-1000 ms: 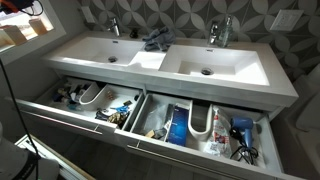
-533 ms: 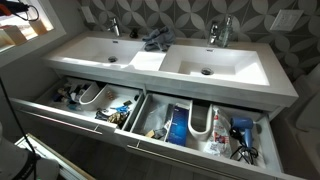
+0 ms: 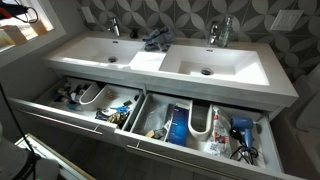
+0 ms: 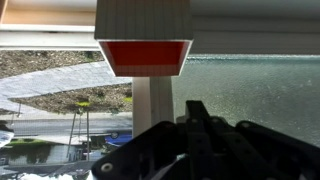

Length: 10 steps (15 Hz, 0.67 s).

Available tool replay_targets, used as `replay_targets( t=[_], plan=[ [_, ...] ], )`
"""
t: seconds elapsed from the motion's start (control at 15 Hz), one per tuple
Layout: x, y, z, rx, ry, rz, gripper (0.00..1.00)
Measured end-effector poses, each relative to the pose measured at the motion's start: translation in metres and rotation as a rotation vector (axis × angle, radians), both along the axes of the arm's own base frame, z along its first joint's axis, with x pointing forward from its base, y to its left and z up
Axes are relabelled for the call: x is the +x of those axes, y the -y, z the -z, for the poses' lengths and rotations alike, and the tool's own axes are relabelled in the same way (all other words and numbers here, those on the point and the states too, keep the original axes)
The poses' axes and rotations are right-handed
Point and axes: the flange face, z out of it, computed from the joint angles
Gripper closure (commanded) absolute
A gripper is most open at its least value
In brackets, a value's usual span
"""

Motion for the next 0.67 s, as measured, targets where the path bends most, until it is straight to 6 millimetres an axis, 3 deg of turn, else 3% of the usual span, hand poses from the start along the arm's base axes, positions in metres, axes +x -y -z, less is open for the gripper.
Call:
replay_targets(
  t=[0.67],
  plan=[
    [0.004,-0.017,0.024,0.036,0.041,0.001,1.00]
  ],
)
